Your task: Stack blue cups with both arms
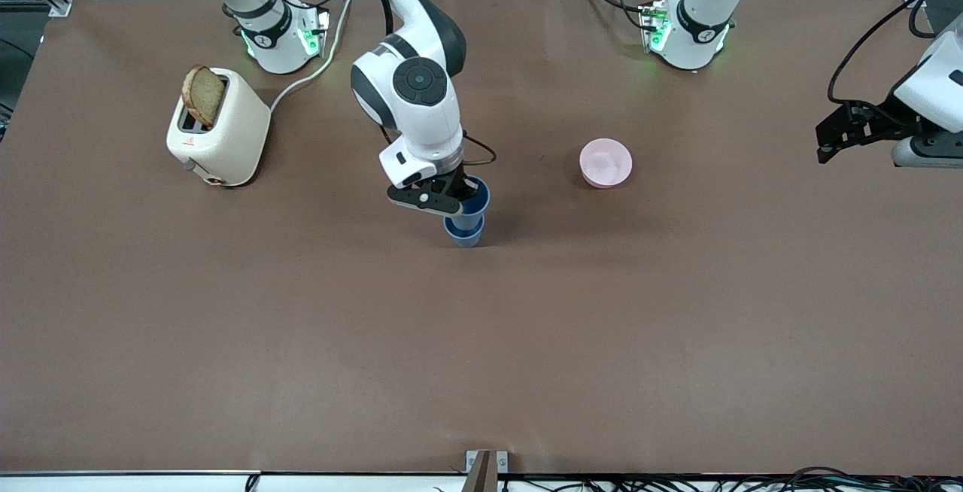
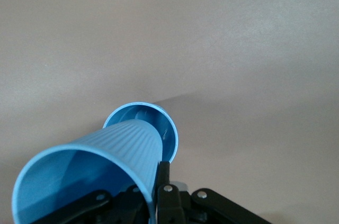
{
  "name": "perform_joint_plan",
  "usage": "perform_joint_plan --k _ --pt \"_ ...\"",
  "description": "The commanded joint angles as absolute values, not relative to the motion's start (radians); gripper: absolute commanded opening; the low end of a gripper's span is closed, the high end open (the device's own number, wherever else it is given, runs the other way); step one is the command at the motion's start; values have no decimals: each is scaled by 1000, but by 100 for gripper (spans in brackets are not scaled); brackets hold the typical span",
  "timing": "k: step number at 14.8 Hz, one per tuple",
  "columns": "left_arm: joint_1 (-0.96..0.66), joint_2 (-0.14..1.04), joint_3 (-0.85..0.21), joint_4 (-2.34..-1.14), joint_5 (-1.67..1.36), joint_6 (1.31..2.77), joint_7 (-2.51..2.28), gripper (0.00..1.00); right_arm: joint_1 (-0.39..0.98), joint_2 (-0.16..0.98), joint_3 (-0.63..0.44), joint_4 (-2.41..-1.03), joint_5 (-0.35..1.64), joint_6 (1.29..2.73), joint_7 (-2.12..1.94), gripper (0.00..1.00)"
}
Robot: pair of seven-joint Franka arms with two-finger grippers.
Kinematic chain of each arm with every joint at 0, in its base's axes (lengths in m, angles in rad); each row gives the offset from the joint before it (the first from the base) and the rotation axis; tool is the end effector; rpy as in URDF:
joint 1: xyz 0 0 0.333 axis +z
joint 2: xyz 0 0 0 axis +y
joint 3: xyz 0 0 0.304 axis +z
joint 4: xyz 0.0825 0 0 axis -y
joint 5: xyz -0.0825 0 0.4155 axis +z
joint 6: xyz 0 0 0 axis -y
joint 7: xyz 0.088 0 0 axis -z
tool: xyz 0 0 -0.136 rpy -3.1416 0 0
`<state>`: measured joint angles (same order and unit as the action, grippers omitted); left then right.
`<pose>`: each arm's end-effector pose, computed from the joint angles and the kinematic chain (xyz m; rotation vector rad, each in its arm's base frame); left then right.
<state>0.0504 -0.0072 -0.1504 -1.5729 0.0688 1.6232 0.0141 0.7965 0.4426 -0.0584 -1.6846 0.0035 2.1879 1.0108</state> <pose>0.5890 -0.0503 0.5918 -3.0677 0.1778 -0.0928 0.5137 0.4715 0.2930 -3.0794 0.4155 -0.0874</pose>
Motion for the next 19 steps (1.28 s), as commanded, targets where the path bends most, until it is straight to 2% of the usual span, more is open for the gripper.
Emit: perform_joint_plan --k 1,3,5,6,11,19 --pt "52 3 -153 -1548 81 1603 17 100 793 430 -52 -1695 9 2189 999 28" --pt "54 2 -152 -1548 80 1603 20 100 788 430 -52 -1695 9 2187 997 52" --pt "52 3 -152 -1548 78 1603 18 100 784 426 -52 -1694 9 2180 997 85" --pt "51 3 -152 -1549 80 1603 18 100 776 417 -54 -1695 9 2174 996 89" --pt "40 -2 -160 -1546 80 1603 20 100 620 252 -54 -1695 9 2018 800 92" --pt "35 8 -156 -1551 23 1603 20 100 212 -4 -54 -1698 0 1742 422 92"
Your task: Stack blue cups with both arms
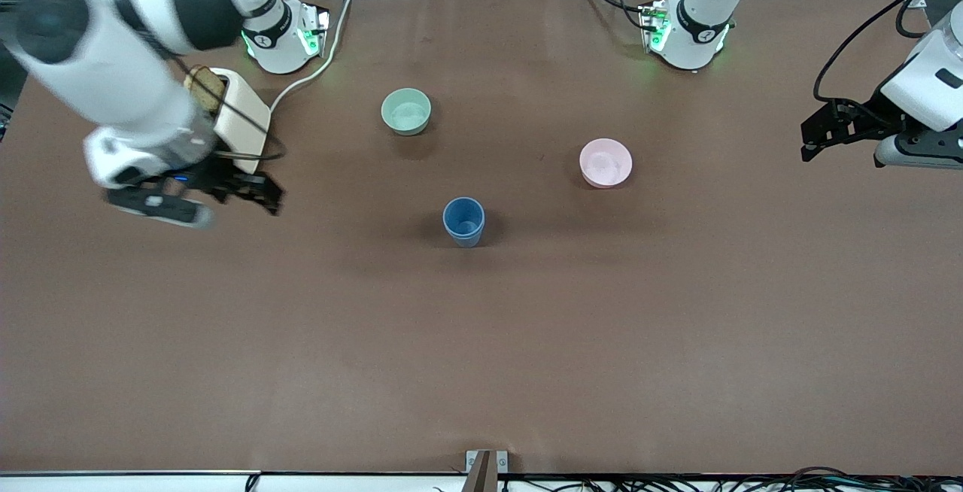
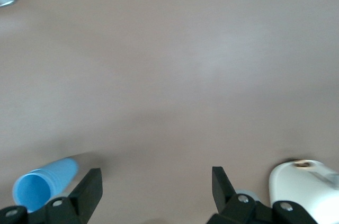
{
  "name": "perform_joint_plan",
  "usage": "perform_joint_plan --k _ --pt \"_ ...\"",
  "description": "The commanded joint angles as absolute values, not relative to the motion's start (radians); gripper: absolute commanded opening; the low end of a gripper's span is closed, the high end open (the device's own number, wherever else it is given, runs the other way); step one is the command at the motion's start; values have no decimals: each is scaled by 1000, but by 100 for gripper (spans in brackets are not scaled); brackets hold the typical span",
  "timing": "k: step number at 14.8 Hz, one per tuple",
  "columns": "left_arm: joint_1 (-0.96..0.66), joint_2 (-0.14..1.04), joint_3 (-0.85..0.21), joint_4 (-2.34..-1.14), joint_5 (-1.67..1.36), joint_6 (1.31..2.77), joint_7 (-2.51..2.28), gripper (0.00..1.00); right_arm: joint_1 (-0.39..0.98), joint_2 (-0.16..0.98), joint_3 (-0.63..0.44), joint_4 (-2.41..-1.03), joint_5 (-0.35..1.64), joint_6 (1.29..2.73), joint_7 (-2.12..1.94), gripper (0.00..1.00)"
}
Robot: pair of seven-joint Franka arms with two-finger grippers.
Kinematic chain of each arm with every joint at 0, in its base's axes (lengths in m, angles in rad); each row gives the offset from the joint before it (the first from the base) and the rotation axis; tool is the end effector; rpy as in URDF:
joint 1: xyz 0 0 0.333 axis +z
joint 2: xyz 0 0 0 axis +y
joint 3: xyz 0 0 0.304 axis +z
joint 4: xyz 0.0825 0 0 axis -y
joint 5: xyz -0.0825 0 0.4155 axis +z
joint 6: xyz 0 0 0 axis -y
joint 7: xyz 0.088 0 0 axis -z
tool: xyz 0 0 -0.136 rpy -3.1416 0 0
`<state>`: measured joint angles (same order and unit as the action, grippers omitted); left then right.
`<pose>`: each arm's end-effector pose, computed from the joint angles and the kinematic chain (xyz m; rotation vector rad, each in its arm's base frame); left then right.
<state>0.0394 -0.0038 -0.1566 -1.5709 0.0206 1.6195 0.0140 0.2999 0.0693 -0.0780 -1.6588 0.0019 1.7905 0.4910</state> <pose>0.5878 -0.0666 0.5901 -3.1153 0.2054 -0.0833 0.6074 0.1384 0.5168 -3.0934 0.4188 -0.0935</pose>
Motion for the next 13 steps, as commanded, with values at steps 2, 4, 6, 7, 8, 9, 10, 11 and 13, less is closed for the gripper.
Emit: perform_joint_plan --k 2,4,6,7,8,9,10,11,13 --pt "37 5 -160 -1554 23 1605 15 100 138 -58 -54 -1703 0 1663 312 92" --pt "44 -5 -190 -1560 23 1603 3 100 71 -116 -55 -1733 -2 1620 218 92" --pt "48 -9 -193 -1565 26 1603 -3 100 19 -135 -55 -1723 -2 1571 138 92" --pt "48 -14 -193 -1569 26 1603 -9 100 3 -137 -55 -1697 -2 1527 115 93" --pt "48 -20 -195 -1571 34 1603 -18 100 -23 -135 -57 -1662 -3 1488 88 95" --pt "48 -23 -196 -1575 35 1603 -38 100 -49 -130 -57 -1629 -3 1474 43 97" --pt "46 -23 -196 -1575 37 1601 -47 100 -72 -130 -57 -1602 -5 1473 0 98" --pt "45 -20 -196 -1572 38 1603 -41 100 -89 -126 -55 -1574 -5 1473 -15 99" --pt "49 -14 -195 -1565 40 1603 -31 100 -104 -100 -55 -1507 -6 1471 -20 100"
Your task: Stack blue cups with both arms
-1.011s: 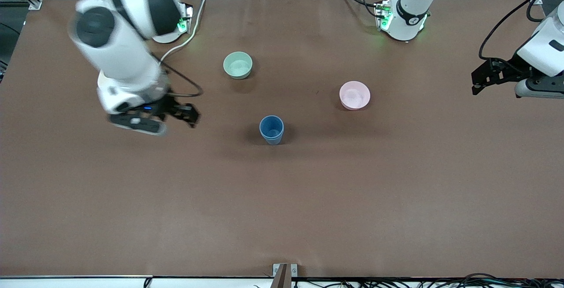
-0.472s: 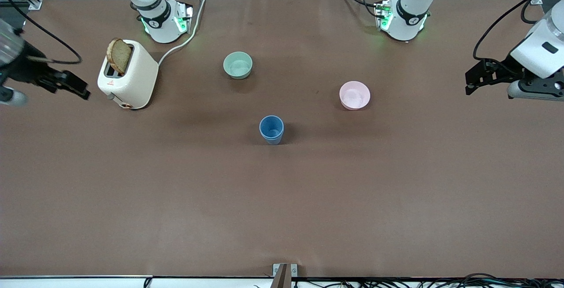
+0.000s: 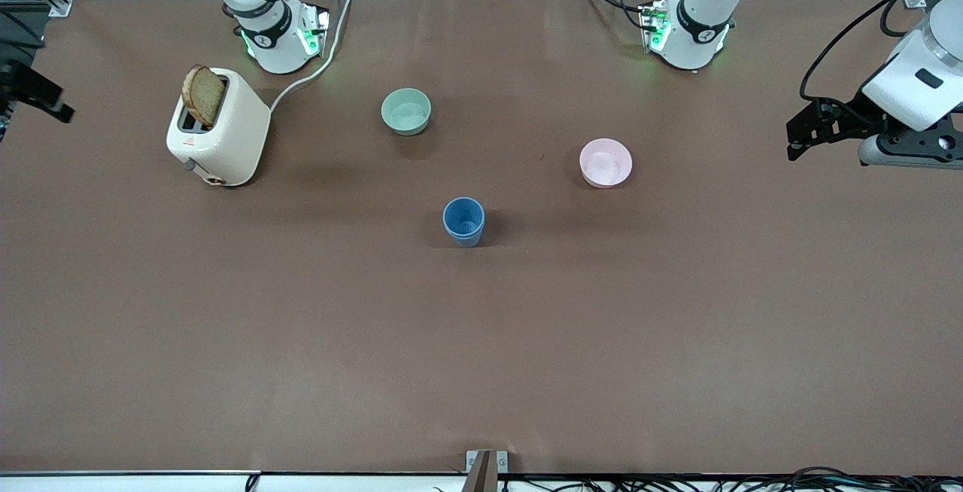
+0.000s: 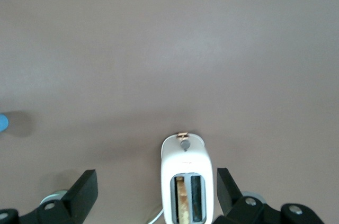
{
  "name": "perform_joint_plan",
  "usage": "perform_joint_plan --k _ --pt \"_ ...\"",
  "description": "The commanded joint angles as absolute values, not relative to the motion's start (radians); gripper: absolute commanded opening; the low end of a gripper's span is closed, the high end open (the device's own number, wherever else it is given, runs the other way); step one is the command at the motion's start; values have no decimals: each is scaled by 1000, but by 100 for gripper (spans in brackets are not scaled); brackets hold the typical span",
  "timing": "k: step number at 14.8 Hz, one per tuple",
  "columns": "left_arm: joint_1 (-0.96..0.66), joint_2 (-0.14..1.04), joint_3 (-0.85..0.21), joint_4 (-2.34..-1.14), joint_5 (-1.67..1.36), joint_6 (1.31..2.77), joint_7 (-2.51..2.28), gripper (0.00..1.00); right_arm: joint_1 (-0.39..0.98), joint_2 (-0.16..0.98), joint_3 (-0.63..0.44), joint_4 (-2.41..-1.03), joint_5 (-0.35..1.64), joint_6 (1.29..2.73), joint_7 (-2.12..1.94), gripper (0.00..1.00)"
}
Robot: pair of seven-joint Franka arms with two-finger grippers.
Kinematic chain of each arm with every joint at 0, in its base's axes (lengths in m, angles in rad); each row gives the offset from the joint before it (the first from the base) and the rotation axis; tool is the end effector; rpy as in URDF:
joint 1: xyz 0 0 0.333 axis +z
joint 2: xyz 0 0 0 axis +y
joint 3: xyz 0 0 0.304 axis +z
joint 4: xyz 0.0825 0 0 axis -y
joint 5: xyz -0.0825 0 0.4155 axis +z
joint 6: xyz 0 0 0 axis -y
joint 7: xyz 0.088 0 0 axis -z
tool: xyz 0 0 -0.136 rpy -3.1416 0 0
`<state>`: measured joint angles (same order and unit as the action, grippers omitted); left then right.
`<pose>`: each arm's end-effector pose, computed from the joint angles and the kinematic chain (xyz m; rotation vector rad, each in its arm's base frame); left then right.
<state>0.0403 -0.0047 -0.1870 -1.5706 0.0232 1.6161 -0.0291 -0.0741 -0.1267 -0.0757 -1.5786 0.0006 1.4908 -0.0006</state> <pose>0.5850 -0.0836 0.5905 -3.1155 0.1842 -0.0812 0.5331 -0.0830 0.6435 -3.1251 0.2328 -0.0614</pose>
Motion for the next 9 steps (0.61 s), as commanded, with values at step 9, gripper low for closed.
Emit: perform_joint_plan --k 9 --pt "54 -12 -189 -1546 95 1597 2 100 -92 -8 -49 -1384 -11 1345 -58 100"
